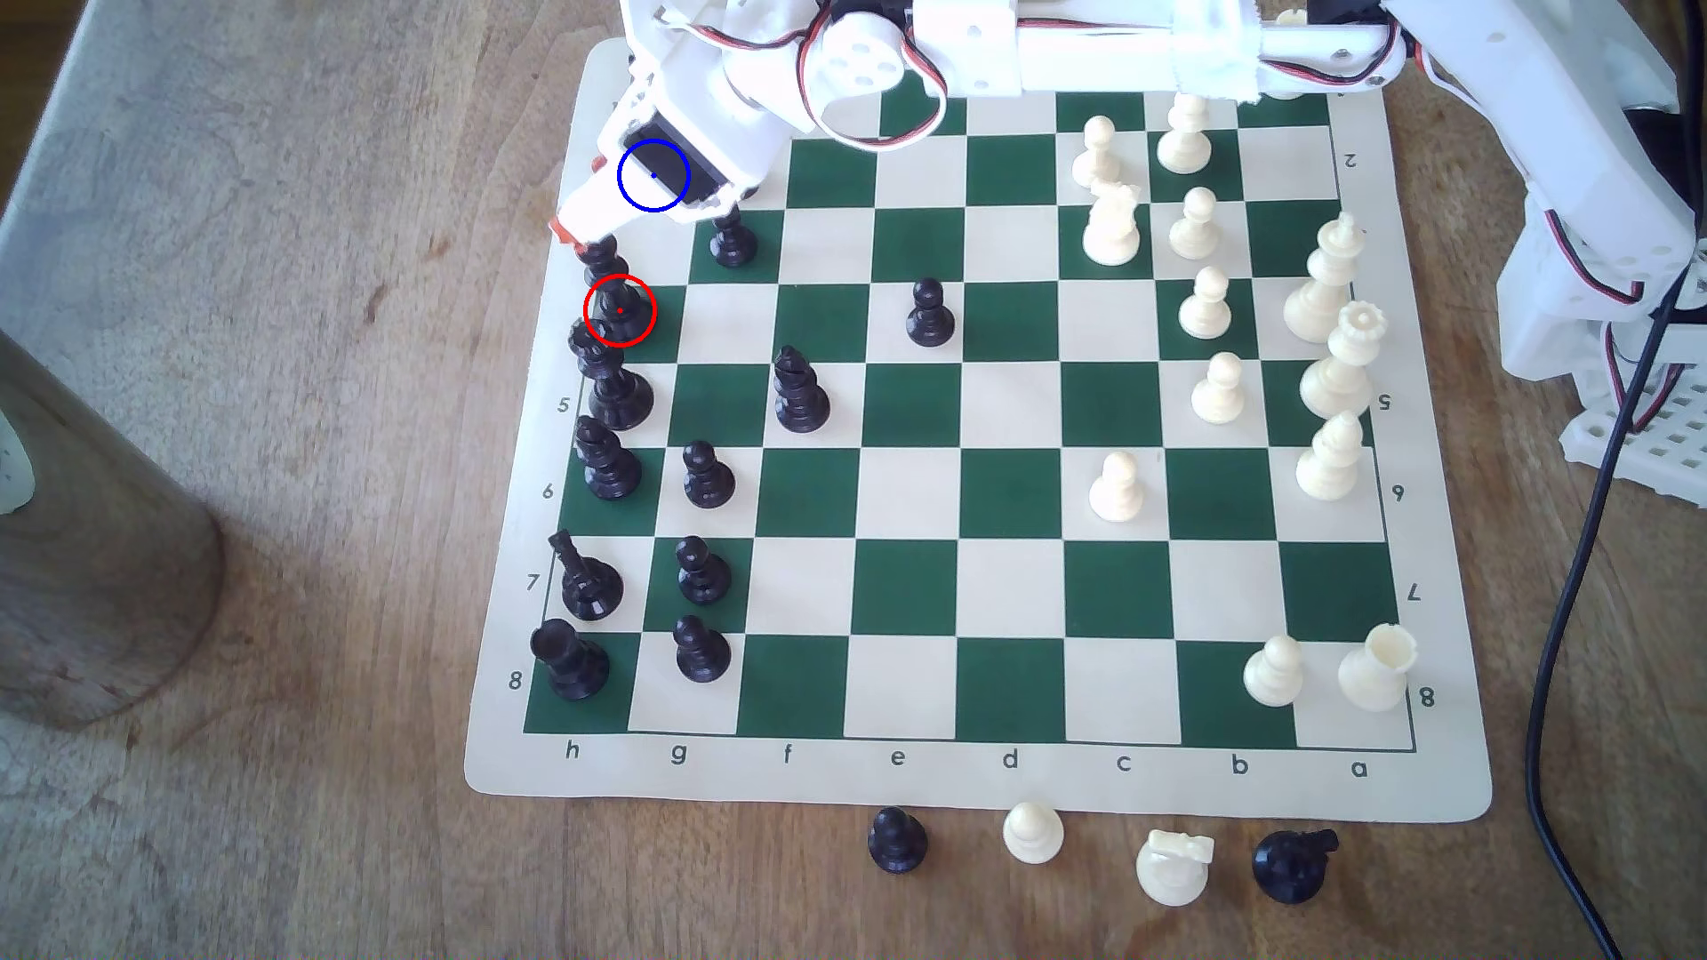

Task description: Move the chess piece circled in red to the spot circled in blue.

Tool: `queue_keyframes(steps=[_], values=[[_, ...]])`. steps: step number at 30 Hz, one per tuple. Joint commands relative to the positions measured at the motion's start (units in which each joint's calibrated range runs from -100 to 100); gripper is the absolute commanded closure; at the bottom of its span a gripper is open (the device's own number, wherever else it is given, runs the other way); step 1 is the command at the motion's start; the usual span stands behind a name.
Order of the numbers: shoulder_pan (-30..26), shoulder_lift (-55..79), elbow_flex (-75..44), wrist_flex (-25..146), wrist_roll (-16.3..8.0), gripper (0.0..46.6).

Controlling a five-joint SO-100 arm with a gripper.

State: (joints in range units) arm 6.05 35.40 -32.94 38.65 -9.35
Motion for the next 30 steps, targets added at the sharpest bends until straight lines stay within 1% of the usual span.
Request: queue_keyframes(steps=[1, 17, 24, 30], values=[[-0.8, -0.9, -6.9, -1.2, -0.3, 31.5], [-1.3, 4.2, -9.9, -2.3, -0.4, 32.0], [-1.6, 4.8, -9.9, -2.3, -0.4, 34.7], [-1.8, 5.2, -9.7, -2.2, -0.4, 35.2]])
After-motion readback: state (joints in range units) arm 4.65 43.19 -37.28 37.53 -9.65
